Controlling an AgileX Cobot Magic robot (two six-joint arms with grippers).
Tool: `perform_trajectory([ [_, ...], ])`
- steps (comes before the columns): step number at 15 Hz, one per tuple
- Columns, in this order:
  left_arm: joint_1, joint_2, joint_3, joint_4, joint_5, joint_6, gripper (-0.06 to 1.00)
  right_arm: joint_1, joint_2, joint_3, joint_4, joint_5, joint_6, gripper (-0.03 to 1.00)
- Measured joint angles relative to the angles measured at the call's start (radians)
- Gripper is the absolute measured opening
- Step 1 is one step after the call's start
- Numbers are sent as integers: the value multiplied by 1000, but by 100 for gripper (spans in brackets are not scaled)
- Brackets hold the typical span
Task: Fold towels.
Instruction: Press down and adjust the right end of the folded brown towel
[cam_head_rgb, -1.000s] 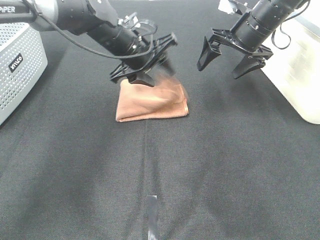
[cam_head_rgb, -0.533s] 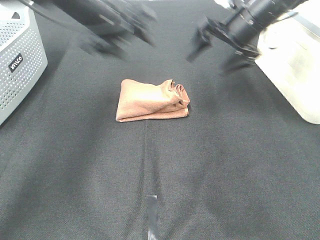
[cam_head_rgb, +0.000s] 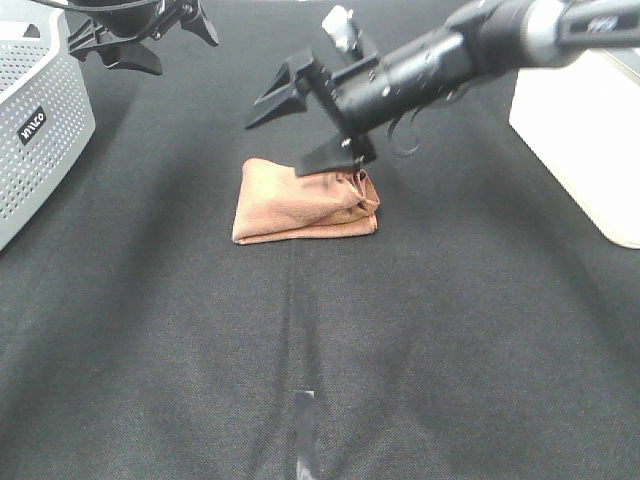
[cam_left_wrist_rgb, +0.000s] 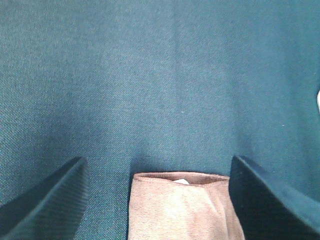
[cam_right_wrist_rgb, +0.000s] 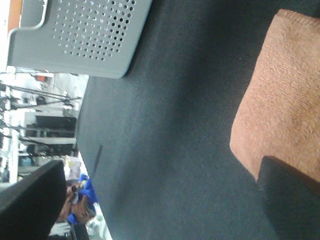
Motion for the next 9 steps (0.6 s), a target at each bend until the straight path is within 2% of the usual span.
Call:
perform_trajectory([
  [3, 0, 0, 0, 2, 10, 0, 73, -17, 26, 0, -19, -48, -5, 97],
  [7, 0, 0, 0, 19, 27, 0, 73, -77, 36, 0, -213, -65, 48, 97],
  [9, 0, 0, 0, 20, 36, 0, 73, -89, 36, 0, -270, -48, 76, 97],
])
